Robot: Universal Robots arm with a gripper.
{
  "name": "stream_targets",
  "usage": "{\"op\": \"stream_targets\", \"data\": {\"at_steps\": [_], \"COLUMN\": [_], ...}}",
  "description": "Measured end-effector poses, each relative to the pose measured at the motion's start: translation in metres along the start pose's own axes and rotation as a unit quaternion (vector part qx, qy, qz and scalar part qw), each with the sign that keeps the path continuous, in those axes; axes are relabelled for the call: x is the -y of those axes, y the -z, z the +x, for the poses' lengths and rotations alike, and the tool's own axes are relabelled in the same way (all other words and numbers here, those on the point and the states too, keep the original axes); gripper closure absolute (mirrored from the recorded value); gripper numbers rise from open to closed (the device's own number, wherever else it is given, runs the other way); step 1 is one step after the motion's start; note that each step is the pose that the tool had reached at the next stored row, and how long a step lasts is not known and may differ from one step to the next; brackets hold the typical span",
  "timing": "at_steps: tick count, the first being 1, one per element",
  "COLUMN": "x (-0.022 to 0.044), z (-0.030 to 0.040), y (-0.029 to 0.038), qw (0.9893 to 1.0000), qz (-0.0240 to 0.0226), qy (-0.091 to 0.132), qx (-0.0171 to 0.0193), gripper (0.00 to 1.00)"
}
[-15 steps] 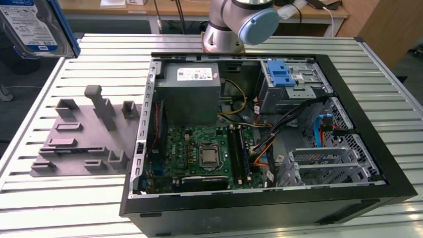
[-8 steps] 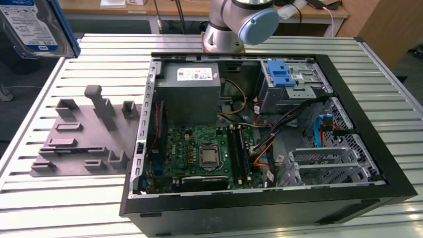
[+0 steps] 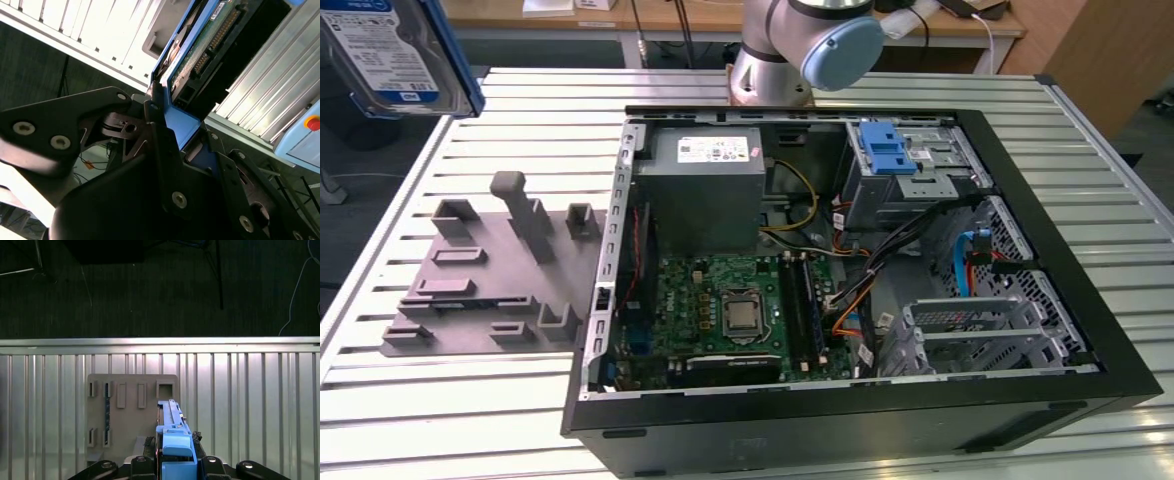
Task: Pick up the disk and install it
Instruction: 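Pick up the disk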
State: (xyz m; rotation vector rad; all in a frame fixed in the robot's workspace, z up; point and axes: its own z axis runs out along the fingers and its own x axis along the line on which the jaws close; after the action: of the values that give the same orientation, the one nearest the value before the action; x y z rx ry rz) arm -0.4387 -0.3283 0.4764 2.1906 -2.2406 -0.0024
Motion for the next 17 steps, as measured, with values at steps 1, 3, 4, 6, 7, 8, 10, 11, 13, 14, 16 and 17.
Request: {"op": "stream_targets", "data": {"at_steps": [1,3,4,6,7,8,10,11,13,14,16,17], "x": [0.0003,0.0008,0.0011,0.0017,0.002,0.0022,0.0028,0.0031,0.0037,0.004,0.0048,0.0053], "z": [0.0,0.0,0.0,0.0,0.0,0.0,-0.0001,-0.0001,-0.0001,-0.0001,-0.0001,-0.0001], "y": [0.0,-0.0001,-0.0001,0.0,0.0,0.0,0.0,0.0,0.0,0.0,0.0,0.0], "qw": [1.0,1.0,1.0,1.0,1.0,1.0,1.0,1.0,1.0,1.0,1.0,1.0], "qz": [0.0,0.0001,0.0001,0.0,0.0,0.0,0.0001,0.0001,0.0,0.0,0.0,0.0], "qy": [0.0,0.0,0.0,0.0,0.0,0.0,0.0,0.0,0.0,0.0,0.0,0.0], "qx": [0.0,0.0,0.0,0.0,0.0,0.0,0.0,0.0,0.0,0.0,0.0,0.0], "gripper": [0.64,0.64,0.64,0.64,0.64,0.64,0.64,0.64,0.64,0.64,0.64,0.64]}}
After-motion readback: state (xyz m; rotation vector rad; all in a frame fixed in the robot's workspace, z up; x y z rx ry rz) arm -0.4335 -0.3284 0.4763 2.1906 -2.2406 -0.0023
